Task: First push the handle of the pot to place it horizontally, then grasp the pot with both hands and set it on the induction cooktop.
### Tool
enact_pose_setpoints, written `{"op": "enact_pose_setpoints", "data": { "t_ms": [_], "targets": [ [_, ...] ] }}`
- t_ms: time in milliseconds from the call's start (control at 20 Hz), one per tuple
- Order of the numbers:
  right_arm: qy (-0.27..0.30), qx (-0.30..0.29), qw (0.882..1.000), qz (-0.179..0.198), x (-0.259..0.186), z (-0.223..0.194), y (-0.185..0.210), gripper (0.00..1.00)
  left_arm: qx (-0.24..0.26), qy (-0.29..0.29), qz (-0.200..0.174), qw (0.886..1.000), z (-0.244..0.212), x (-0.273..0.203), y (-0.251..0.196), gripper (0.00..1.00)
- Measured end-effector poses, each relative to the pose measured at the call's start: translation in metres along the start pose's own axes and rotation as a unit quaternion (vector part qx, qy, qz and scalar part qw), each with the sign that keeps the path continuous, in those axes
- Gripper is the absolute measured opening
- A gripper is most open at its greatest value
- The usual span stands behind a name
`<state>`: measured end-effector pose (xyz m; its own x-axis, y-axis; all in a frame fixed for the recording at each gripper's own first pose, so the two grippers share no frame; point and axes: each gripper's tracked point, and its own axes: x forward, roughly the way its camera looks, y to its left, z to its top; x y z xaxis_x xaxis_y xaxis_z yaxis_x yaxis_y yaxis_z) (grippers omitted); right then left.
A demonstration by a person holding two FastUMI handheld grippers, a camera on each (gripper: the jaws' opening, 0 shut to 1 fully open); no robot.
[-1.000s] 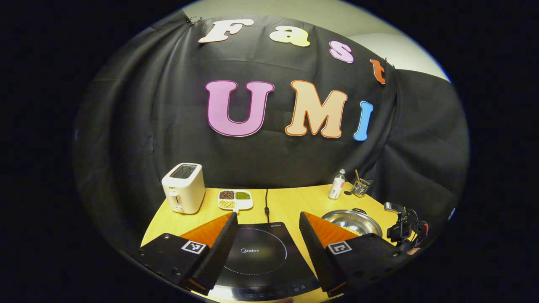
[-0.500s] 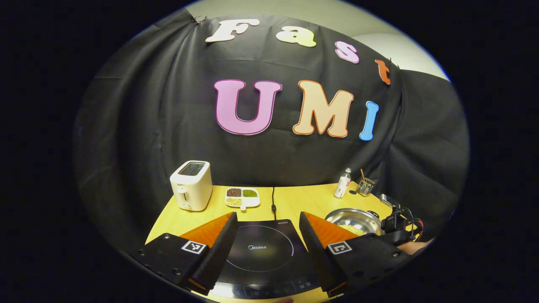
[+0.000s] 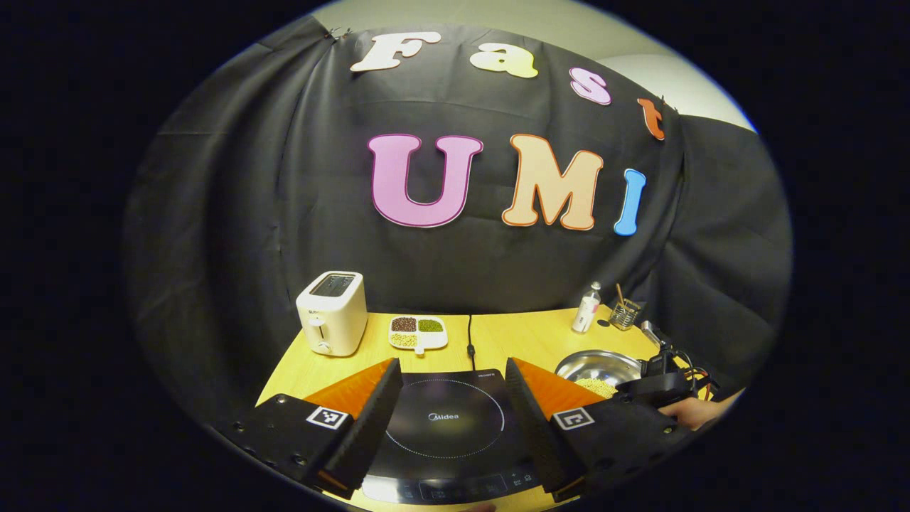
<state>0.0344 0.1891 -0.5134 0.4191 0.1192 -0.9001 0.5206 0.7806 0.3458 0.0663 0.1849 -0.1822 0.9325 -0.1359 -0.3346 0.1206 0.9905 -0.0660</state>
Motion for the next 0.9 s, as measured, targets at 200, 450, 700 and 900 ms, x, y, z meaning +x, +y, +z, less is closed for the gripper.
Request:
{"op": "enact_pose_setpoints", "data": {
  "t_ms": [200, 450, 700, 900],
  "targets": [
    [-0.014, -0.002, 1.000, 0.022, -0.014, 0.018, 0.000, 0.02, -0.010, 0.012, -0.015, 1.000, -0.006, 0.006, -0.017, 0.89],
    [-0.048, -0.028, 0.998, 0.027, -0.031, 0.045, -0.026, 0.00, -0.022, 0.041, -0.046, 0.998, -0.025, 0.016, -0.050, 0.87],
    [-0.103, -0.078, 0.991, 0.021, -0.032, 0.101, -0.061, 0.02, -0.053, 0.098, -0.049, 0.993, -0.058, 0.035, -0.090, 0.86],
    [-0.114, -0.152, 0.982, 0.019, -0.045, 0.135, -0.087, 0.09, -0.047, 0.119, -0.029, 0.991, -0.071, 0.048, -0.114, 0.84]
  ]
}}
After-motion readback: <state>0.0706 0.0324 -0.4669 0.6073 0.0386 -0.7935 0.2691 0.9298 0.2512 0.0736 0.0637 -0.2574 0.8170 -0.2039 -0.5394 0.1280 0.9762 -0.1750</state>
